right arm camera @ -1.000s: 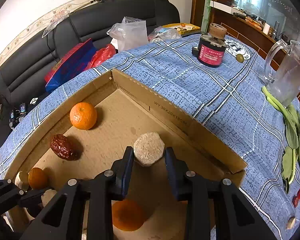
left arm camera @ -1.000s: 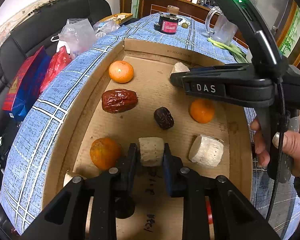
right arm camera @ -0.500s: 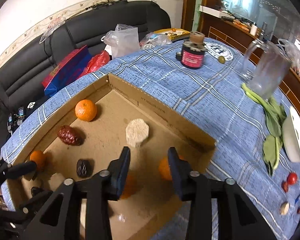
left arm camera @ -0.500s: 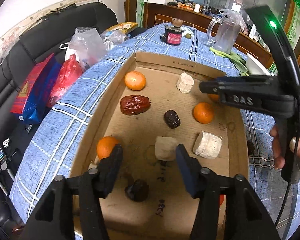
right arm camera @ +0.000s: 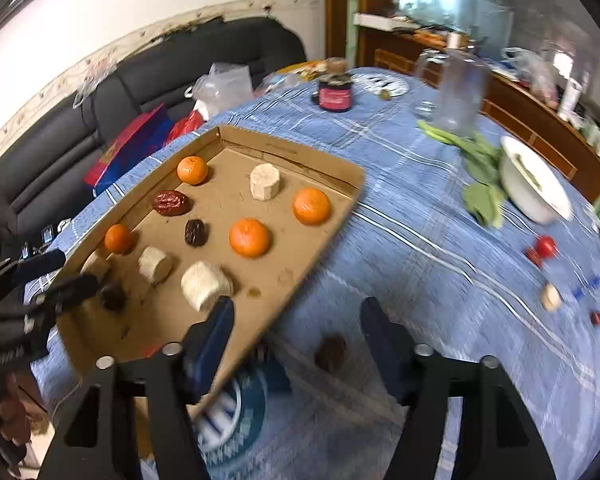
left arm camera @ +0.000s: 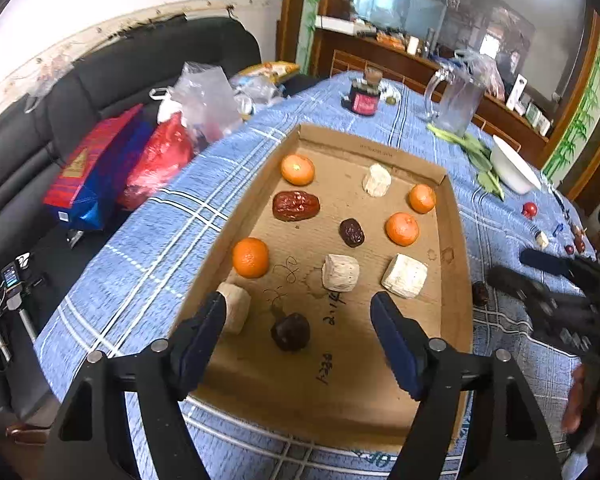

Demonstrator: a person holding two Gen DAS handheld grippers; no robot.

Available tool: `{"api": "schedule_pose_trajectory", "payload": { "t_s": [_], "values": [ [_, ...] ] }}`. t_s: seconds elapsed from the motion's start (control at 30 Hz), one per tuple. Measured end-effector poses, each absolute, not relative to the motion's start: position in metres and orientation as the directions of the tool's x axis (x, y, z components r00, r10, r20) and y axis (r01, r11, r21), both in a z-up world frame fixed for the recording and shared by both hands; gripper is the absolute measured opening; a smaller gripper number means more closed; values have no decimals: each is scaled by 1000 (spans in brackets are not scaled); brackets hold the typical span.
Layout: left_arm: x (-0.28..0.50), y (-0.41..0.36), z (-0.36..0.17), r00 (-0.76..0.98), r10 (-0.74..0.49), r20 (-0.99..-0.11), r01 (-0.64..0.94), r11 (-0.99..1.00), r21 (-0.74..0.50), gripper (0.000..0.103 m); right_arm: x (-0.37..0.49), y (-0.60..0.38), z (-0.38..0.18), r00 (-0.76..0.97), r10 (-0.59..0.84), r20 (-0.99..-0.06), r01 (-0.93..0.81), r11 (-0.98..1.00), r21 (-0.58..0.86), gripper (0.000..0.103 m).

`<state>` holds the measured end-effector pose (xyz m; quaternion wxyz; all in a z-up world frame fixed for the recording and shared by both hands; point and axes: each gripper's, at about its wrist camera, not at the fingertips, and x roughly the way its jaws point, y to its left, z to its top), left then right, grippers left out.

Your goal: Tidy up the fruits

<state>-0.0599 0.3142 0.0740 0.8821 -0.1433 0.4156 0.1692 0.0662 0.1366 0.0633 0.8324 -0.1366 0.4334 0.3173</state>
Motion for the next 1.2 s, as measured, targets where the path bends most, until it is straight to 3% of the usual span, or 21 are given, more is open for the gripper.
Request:
{"api": "schedule_pose_trajectory", "payload": {
  "t_s": [0.27, 0.4, 0.8, 1.2],
  "values": [
    [-86, 288, 92, 629, 218, -746, -438, 892, -109, 85, 14, 98, 83, 484, 352, -801, -568, 823, 18, 82],
    [-102, 274, 99, 644, 244, -725, -430, 899, -80, 95, -12, 87, 84, 509, 317, -800, -549, 835, -19, 83],
    [-144, 280, 110, 617, 344, -708, -480, 877, 7, 96, -76, 96, 95, 593, 323, -737, -535, 843, -61, 88],
    [-141, 301, 103, 663, 217, -716, -272, 961, 40, 99, -92, 118, 106, 685, 160, -711, -345, 930, -124, 89]
  ]
}}
